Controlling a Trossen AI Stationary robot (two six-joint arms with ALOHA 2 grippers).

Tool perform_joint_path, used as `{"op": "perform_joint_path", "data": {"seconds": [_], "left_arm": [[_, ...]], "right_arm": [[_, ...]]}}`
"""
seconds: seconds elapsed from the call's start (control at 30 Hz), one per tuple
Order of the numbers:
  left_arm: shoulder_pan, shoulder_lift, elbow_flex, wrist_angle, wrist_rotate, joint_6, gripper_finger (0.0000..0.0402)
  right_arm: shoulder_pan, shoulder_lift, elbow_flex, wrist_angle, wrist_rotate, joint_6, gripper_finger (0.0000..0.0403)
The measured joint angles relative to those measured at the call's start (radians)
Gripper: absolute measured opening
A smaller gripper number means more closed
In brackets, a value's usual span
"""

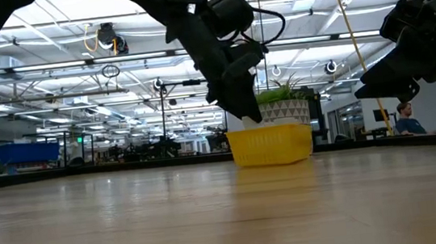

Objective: Pick and place pill bottles into a basket
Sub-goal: Put the top white medicine bottle into the bin

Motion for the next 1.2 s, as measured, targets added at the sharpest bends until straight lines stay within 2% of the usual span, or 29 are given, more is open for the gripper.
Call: {"op": "perform_joint_path", "data": {"seconds": [0.87, 1.2], "left_arm": [[0.005, 0.029, 0.001, 0.007, 0.017, 0.024, 0.0172], [0.005, 0.031, 0.001, 0.002, 0.045, 0.030, 0.0218]], "right_arm": [[0.000, 0.000, 0.000, -0.001, 0.000, 0.000, 0.0215], [0.000, 0.000, 0.000, -0.001, 0.000, 0.000, 0.0215]]}}
